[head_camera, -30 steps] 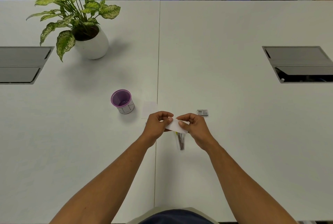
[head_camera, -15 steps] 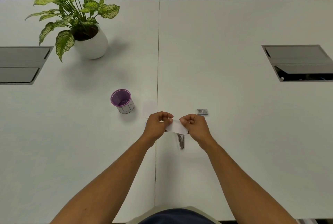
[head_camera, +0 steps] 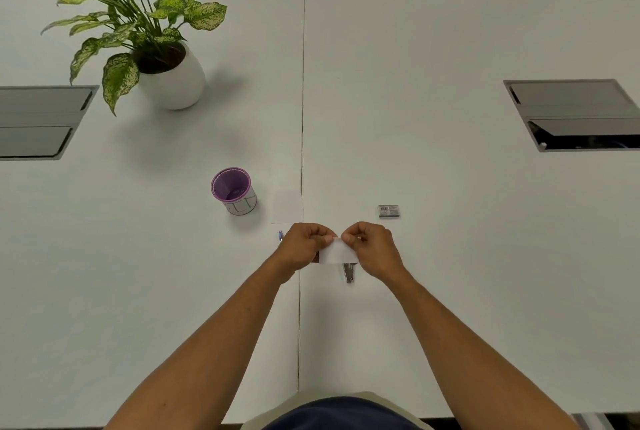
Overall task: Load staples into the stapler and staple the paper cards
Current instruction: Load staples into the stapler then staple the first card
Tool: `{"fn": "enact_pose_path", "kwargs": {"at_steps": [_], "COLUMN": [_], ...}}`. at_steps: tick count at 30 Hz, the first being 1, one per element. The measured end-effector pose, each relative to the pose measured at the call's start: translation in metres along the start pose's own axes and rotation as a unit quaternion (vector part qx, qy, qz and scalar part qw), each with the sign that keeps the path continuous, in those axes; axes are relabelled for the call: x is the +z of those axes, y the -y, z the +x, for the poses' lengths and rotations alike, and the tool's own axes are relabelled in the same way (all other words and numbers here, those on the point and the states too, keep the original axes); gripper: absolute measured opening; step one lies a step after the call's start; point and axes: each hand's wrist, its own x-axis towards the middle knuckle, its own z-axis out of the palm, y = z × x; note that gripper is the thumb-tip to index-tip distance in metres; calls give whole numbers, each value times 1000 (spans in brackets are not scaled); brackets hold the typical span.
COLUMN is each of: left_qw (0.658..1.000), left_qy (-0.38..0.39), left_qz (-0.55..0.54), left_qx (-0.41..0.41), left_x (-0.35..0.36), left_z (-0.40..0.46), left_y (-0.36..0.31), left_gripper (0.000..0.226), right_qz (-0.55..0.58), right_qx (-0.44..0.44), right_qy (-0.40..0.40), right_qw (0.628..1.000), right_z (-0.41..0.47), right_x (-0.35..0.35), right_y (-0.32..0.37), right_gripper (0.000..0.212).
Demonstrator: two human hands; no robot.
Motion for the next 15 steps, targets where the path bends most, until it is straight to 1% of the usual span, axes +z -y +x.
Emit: {"fn": "enact_pose_path", "kwargs": {"at_steps": [4,8,11,15], "left_qw": [999,997,998,999], "left_qy": [49,78,55,-15], "left_qz": [-9,-3,-16,-32], "left_qx": [-11,-14,-25,-31], "left_x": [-5,-6,-5,5], "left_z": [-2,-2,-1,-2], "left_y": [3,4,5,12], "left_gripper": [22,25,21,13], "right_qz": [16,55,82,122], "right_qx": [18,31,35,55], "right_qy": [33,55,62,24], "right_qw": [999,997,994,991], "right_z": [0,-1,-2,0], "right_x": [-2,-5,-5,-4], "right_y": [-5,-13,-17,-20], "right_gripper": [11,15,15,8]}}
